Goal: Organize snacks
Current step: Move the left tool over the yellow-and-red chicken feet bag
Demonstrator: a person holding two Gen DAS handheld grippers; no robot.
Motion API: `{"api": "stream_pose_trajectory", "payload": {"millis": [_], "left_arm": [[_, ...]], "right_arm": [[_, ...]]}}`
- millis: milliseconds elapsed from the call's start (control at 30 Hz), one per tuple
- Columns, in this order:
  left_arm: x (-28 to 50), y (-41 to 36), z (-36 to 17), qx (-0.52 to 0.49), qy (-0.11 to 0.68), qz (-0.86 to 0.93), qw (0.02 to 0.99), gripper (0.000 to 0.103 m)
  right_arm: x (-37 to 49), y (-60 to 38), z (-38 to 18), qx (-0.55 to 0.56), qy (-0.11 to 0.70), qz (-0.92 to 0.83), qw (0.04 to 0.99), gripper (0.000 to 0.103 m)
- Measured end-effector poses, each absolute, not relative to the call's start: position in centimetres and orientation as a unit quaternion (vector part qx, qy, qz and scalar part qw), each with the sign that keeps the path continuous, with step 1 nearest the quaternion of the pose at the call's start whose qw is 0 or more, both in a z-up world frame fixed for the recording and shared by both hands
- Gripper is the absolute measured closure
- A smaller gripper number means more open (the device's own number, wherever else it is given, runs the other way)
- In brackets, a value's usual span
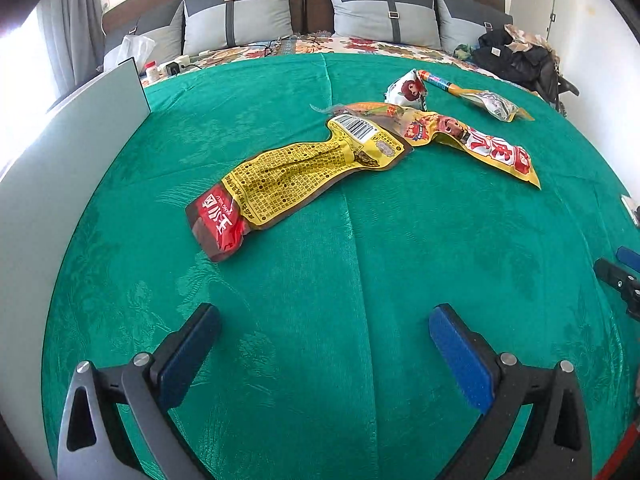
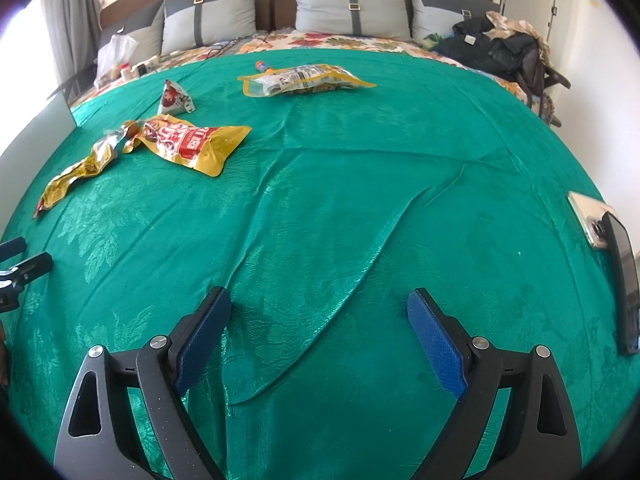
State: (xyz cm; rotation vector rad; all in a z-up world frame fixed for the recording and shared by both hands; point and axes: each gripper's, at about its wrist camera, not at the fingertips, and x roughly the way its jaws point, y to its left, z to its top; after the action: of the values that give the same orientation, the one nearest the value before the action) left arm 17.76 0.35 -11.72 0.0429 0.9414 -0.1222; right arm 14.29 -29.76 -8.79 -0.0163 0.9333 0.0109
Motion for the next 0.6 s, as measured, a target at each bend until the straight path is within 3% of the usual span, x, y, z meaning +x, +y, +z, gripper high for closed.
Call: {"api": "stream_pose_trajectory", "payload": {"millis": [600], "left_arm": [[17.81, 0.38, -11.68, 0.02, 0.453, -0.057, 0.889, 0.0]], "right_arm": [[14.29, -29.74, -8.81, -0.008, 0.45, 0.005, 0.893, 0.011]]}}
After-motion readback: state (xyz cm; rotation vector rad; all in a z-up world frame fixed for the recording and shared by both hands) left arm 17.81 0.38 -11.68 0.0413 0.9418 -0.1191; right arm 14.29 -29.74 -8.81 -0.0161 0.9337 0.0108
